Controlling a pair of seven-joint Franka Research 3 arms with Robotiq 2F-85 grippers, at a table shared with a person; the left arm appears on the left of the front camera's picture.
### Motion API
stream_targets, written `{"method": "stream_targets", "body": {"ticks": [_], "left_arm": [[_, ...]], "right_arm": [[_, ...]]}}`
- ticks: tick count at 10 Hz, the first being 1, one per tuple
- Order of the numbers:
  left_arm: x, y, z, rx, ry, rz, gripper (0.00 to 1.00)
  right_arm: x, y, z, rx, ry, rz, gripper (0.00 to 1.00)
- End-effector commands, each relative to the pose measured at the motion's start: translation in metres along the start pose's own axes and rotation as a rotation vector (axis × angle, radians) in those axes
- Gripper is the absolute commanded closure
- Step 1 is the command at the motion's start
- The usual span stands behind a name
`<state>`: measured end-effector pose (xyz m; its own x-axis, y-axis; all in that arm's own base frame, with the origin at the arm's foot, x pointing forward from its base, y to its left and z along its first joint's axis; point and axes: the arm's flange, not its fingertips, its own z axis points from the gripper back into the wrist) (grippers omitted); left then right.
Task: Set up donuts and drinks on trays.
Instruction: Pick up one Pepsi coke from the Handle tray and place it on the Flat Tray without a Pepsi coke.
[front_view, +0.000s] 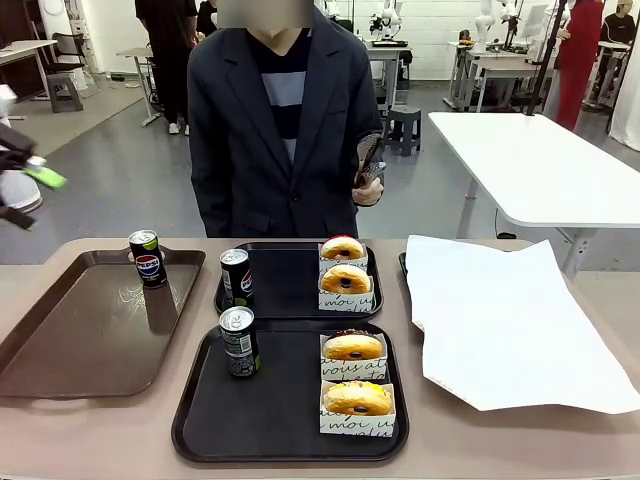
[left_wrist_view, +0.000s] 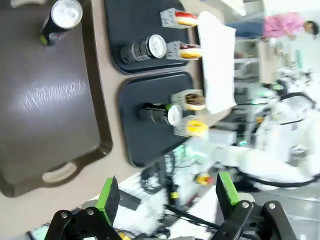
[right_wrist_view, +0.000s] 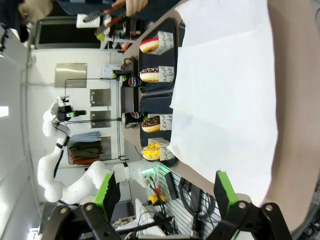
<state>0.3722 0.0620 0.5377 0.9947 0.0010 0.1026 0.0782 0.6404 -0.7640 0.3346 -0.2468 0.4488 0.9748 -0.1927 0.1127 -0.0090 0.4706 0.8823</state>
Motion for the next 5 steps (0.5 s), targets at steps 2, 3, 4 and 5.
{"method": "stream_targets", "body": {"ticks": [2, 3, 4, 5], "left_arm": [[-0.015, 0.071, 0.023, -0.193, -0.067, 0.05, 0.0], [-0.03, 0.096, 0.027, -0.191, -0.134, 0.039, 0.0], [-0.038, 0.121, 0.032, -0.21, -0.161, 0.014, 0.0], [-0.041, 0.145, 0.039, -0.219, -0.188, -0.008, 0.0]], "right_arm": [[0.0, 0.001, 0.0, 0.006, 0.003, 0.003, 0.0], [0.0, 0.001, 0.0, 0.006, 0.003, 0.003, 0.0], [0.0, 0.001, 0.0, 0.006, 0.003, 0.003, 0.0], [0.0, 0.001, 0.0, 0.006, 0.003, 0.003, 0.0]]}}
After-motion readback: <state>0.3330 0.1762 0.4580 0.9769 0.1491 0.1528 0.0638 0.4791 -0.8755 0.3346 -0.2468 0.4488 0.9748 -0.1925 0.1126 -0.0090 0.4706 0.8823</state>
